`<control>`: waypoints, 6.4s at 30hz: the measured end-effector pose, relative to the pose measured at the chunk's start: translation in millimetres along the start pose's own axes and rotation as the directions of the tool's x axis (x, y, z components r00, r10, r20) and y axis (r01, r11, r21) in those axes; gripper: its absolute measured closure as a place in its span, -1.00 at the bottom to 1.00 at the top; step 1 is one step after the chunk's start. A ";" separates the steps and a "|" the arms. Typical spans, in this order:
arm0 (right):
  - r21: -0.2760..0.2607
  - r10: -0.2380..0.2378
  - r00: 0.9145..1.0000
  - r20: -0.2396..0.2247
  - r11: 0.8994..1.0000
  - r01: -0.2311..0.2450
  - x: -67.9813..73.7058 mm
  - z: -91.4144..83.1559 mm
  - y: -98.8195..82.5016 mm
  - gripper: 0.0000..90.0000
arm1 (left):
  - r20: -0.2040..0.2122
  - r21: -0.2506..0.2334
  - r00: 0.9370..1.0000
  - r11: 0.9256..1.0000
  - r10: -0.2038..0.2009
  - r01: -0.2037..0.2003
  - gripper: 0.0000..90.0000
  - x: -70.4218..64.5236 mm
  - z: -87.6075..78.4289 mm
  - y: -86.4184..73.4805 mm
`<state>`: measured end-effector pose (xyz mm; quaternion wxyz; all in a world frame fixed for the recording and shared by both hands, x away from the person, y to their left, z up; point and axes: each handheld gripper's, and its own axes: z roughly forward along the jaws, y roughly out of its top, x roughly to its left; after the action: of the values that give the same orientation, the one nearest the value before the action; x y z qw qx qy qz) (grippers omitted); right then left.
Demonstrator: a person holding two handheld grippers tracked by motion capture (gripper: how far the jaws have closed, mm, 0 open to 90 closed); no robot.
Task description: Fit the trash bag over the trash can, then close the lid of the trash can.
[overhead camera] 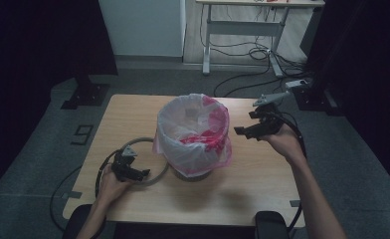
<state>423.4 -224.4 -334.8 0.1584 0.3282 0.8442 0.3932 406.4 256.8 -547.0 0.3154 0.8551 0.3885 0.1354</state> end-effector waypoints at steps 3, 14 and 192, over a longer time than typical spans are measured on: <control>0.008 0.000 1.000 0.024 1.000 0.000 -0.6 4.1 -14.1 -0.73 | -0.001 -0.001 1.000 1.000 -0.001 0.001 -1.00 -0.1 0.0 0.0; 0.031 0.064 0.997 0.032 0.997 -0.065 2.1 42.9 -78.1 -0.73 | 0.001 -0.001 1.000 1.000 -0.001 0.001 -1.00 0.2 0.1 0.1; 0.030 0.147 0.977 0.152 0.988 -0.153 35.9 104.7 -200.2 -0.73 | 0.054 0.053 0.943 0.944 -0.329 0.326 0.87 139.5 -129.8 103.9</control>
<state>366.1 -236.7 -555.9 0.1842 0.4229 0.8107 0.3606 497.0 365.9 -382.8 0.3271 0.7891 0.5180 0.0461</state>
